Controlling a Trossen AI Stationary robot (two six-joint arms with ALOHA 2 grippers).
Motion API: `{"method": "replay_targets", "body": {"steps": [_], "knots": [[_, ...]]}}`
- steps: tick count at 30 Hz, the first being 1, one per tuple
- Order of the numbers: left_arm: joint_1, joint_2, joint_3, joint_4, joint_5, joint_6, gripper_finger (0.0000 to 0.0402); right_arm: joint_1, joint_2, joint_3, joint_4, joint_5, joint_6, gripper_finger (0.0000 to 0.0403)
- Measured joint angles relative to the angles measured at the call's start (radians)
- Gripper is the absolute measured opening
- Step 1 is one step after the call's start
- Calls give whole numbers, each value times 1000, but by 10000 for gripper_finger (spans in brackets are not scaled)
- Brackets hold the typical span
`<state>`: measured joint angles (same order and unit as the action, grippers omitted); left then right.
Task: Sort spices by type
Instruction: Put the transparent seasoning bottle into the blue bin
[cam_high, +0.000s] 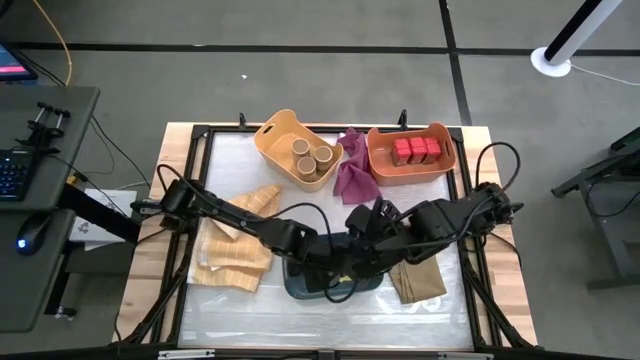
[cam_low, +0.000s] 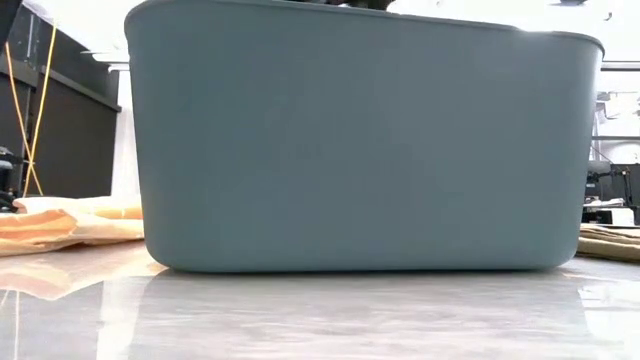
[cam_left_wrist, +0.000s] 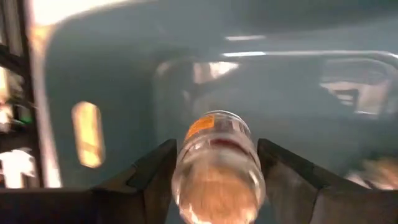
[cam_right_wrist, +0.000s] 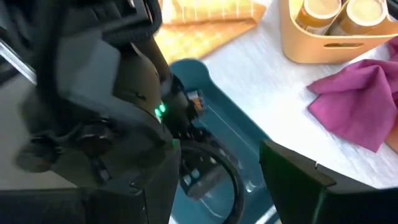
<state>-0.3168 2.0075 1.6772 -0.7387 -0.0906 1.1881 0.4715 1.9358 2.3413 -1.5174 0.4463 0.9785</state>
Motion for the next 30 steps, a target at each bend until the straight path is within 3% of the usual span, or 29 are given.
{"method": "replay_targets", "body": {"steps": [9, 17, 24, 27, 30], "knots": [[29, 7, 0, 43, 0, 79, 267, 24, -60, 0, 5, 19, 52, 216], [57, 7, 0, 33, -27, 72, 276, 36, -60, 0, 8, 23, 87, 216], [38, 0, 0, -70, -173, -149, 276, 31, -60, 0, 6, 52, 79, 216], [51, -15, 0, -207, -104, -319, 276, 14, -60, 0, -10, 73, 92, 216], [91, -29, 0, -379, 91, -502, 276, -15, -59, 0, -29, 61, 97, 216]]}}
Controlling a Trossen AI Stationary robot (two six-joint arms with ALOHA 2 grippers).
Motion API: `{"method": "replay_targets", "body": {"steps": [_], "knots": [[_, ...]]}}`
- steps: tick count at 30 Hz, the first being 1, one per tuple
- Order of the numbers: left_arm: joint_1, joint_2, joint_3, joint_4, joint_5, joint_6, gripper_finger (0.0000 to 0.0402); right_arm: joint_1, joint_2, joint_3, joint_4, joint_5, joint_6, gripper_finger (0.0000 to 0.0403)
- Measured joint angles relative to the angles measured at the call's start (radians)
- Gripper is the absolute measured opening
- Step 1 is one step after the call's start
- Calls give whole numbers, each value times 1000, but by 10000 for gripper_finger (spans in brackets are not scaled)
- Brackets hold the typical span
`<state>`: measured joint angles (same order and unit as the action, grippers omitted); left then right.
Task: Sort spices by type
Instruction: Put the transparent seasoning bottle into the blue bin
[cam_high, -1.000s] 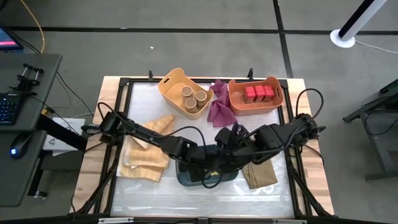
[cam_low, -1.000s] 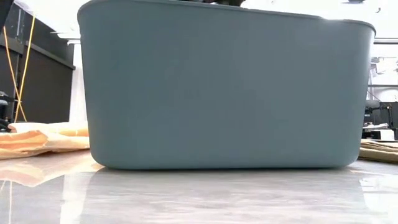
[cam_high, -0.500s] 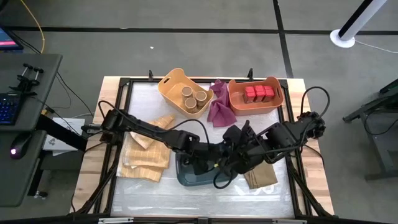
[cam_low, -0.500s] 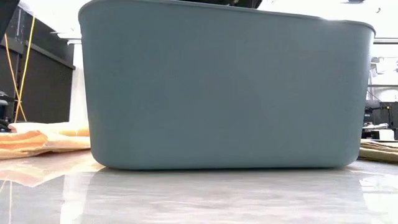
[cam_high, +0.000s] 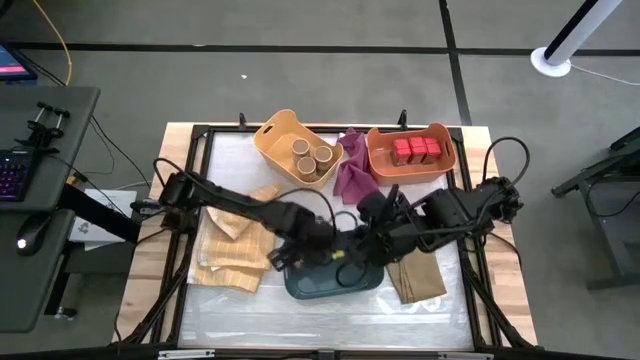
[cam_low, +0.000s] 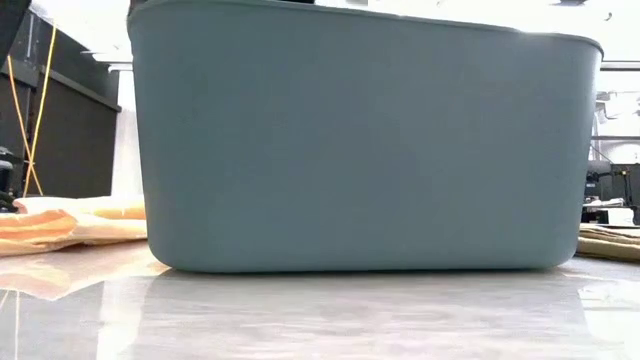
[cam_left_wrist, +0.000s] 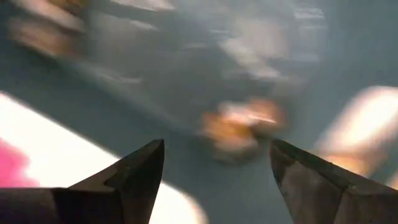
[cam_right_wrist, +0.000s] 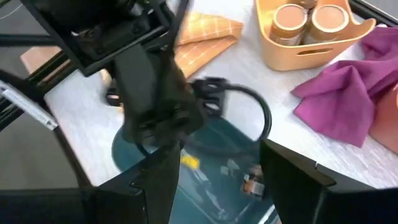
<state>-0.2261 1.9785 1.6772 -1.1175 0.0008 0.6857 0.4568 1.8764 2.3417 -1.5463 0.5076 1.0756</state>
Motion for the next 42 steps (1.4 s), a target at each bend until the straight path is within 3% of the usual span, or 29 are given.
{"method": "replay_targets", "body": {"steps": [5, 8, 11, 16, 21, 26, 35, 42], "knots": [[69, -49, -26, -185, 355, -176, 276, -68, 9, 0, -16, -38, -27, 216], [82, -139, -104, -98, 507, -249, 276, -116, 19, 0, -21, -82, -89, 216], [68, -278, -237, 46, 541, -353, 276, -155, 34, 0, -16, -106, -139, 216], [8, -557, -500, 359, 506, -613, 276, -189, 81, 0, -4, -184, -247, 216], [-86, -807, -695, 585, 293, -896, 275, -201, 169, 0, -2, -306, -329, 216], [-174, -974, -789, 689, 90, -1094, 275, -206, 310, -1, -14, -438, -387, 216], [-272, -1058, -822, 754, 59, -1194, 275, -243, 489, -1, -24, -442, -411, 216], [-350, -1049, -823, 770, 57, -1289, 275, -266, 493, -1, -25, -465, -364, 216]]}}
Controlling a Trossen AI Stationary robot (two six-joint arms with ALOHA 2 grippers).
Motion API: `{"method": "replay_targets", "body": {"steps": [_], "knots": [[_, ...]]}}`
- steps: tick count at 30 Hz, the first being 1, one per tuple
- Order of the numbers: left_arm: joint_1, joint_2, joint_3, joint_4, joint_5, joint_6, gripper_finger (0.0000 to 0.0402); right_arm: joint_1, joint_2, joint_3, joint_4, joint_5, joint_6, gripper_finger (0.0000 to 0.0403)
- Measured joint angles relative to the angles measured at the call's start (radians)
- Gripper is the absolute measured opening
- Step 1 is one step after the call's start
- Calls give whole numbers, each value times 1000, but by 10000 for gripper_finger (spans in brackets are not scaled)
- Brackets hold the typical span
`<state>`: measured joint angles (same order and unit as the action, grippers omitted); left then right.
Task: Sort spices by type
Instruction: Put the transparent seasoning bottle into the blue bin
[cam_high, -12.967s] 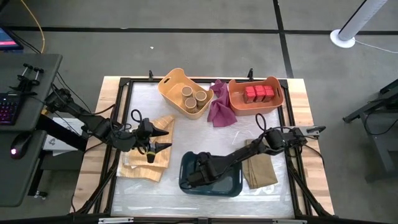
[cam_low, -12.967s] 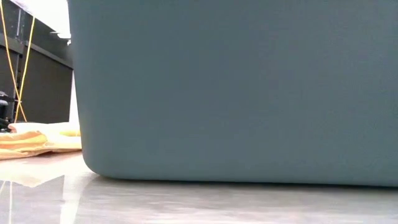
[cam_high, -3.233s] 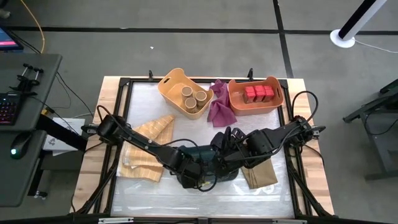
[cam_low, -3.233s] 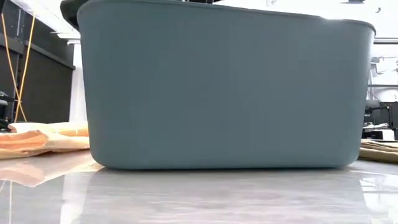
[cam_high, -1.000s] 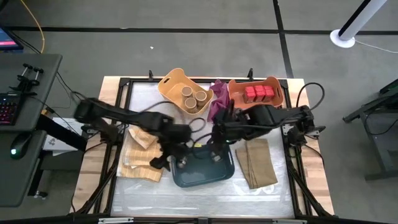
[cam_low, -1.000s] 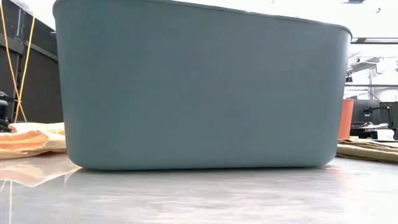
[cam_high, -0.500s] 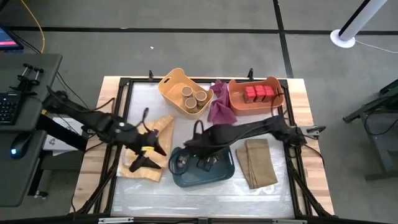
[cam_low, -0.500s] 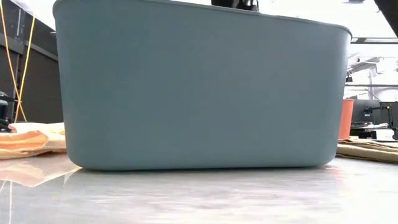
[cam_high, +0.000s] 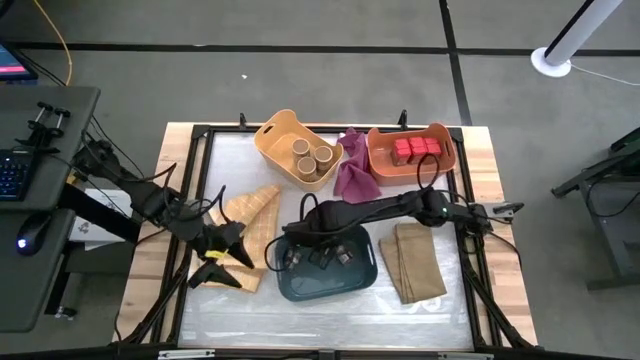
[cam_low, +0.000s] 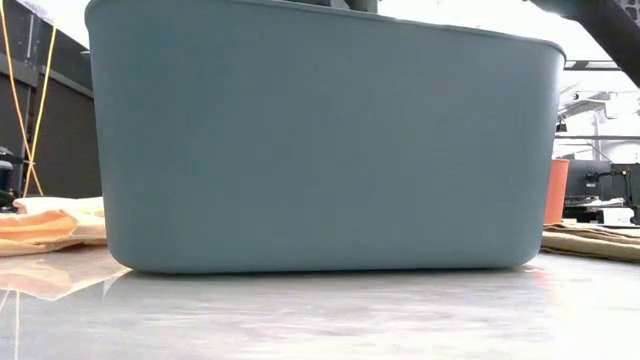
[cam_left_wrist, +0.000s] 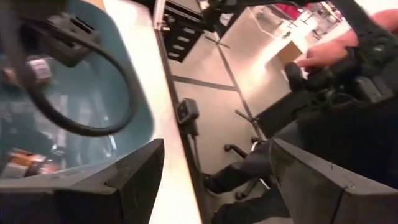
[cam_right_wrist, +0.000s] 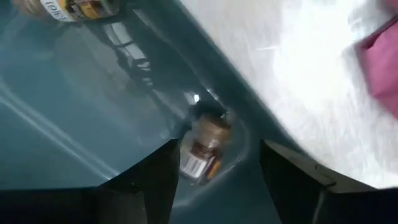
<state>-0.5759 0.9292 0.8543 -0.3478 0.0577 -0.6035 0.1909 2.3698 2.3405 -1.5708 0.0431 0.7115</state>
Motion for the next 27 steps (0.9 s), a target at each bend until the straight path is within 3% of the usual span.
{"method": "replay_targets", "body": {"steps": [4, 9, 15, 21, 27], "knots": [[-43, 3, 0, 12, -23, 10, 275, 33, -4, -62, 1, -45, 49, 216], [-89, 3, -1, 67, -152, 3, 275, 68, -40, -191, 35, -62, 108, 216], [-114, 3, -7, 146, -297, 4, 275, 41, -112, -365, 236, -56, 236, 216], [-112, 4, -7, 143, -352, 4, 275, -1, -127, -400, 241, 15, 274, 216], [-112, 4, -7, 143, -368, 2, 275, 2, -118, -409, 259, -27, 302, 216]]}}
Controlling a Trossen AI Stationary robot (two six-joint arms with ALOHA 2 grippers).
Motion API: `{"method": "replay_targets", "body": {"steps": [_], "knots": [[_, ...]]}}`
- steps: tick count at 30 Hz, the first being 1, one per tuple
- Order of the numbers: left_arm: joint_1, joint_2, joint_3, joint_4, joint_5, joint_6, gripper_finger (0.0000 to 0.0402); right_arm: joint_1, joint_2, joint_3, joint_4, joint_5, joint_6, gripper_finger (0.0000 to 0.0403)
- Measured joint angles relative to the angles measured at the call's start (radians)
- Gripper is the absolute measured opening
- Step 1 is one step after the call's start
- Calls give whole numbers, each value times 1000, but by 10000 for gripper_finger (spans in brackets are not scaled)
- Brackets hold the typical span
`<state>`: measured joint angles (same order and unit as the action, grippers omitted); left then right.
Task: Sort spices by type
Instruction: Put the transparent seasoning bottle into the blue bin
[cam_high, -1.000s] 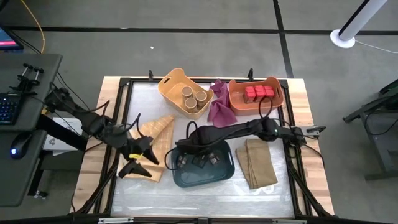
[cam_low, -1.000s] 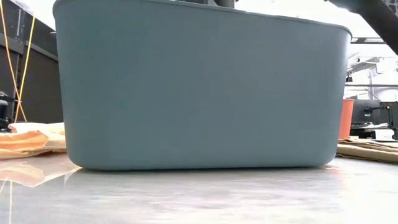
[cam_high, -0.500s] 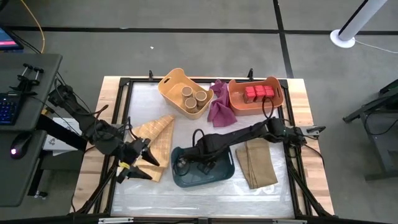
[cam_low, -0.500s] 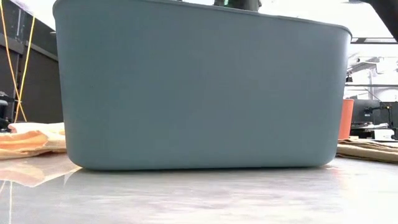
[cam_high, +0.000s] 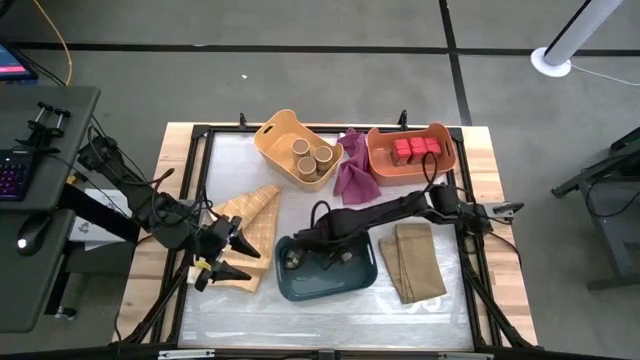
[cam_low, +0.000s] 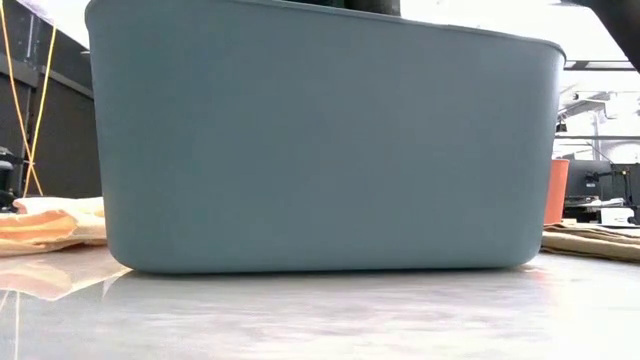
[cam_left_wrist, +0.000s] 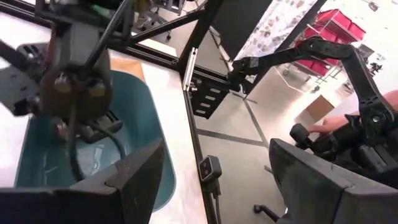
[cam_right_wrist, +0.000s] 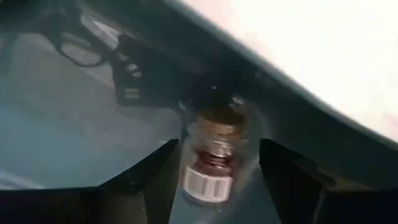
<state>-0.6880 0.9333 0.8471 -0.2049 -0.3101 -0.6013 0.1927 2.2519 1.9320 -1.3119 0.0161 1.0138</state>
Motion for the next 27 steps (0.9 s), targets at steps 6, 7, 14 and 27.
{"method": "replay_targets", "body": {"steps": [6, 7, 14, 27], "knots": [[0, 0, 0, -1, -1, 2, 275, 4, 36, 1, 11, -27, 30, 216], [0, 0, 0, 0, -1, 2, 275, 4, 40, 3, 10, -24, 43, 216], [0, 0, 0, 0, -1, 2, 275, 11, 60, 1, 19, -13, 93, 216], [0, 0, 0, -7, -1, 3, 275, 40, 60, 1, 27, -9, 131, 164]]}}
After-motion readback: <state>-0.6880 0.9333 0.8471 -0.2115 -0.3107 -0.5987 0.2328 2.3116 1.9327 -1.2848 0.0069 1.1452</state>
